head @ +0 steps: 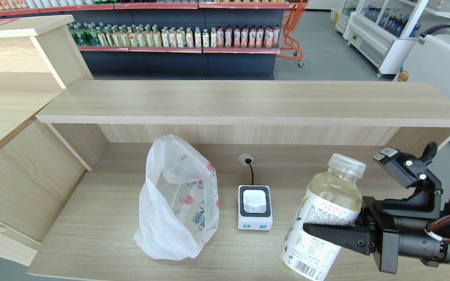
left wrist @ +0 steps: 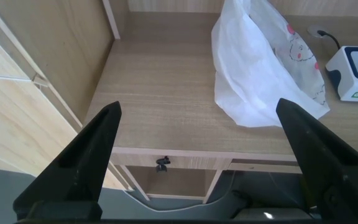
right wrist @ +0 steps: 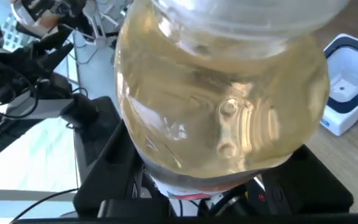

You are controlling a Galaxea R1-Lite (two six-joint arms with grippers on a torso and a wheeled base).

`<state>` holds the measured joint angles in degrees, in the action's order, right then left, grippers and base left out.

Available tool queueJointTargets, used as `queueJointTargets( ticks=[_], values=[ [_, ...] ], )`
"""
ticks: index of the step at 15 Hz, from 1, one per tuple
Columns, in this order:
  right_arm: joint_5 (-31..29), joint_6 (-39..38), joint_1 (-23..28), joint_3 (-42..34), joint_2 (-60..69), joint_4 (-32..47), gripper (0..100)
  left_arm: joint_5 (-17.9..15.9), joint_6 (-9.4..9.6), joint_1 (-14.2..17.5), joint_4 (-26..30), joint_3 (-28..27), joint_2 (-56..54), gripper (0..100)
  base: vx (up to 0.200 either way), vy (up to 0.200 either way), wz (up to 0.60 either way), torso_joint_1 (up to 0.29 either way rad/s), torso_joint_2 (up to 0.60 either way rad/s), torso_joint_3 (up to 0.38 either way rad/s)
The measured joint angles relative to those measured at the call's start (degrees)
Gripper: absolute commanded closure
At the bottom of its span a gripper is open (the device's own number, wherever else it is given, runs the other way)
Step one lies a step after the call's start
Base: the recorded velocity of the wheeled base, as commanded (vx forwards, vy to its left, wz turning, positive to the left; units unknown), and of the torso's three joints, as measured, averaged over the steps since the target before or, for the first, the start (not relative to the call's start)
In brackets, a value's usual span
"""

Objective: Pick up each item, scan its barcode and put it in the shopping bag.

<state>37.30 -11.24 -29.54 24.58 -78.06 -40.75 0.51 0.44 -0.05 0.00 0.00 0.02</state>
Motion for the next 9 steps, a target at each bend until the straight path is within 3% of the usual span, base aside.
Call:
queueJointTargets(
  ticks=[9],
  values=[
    [-1.87, -0.11, -7.83, 0.45, 0.38, 5.42, 100, 0.0, 0.0, -0.05, 0.0, 0.0, 0.0, 0, 0.0, 0.0, 0.0, 0.0, 0.0, 0.0]
  ],
)
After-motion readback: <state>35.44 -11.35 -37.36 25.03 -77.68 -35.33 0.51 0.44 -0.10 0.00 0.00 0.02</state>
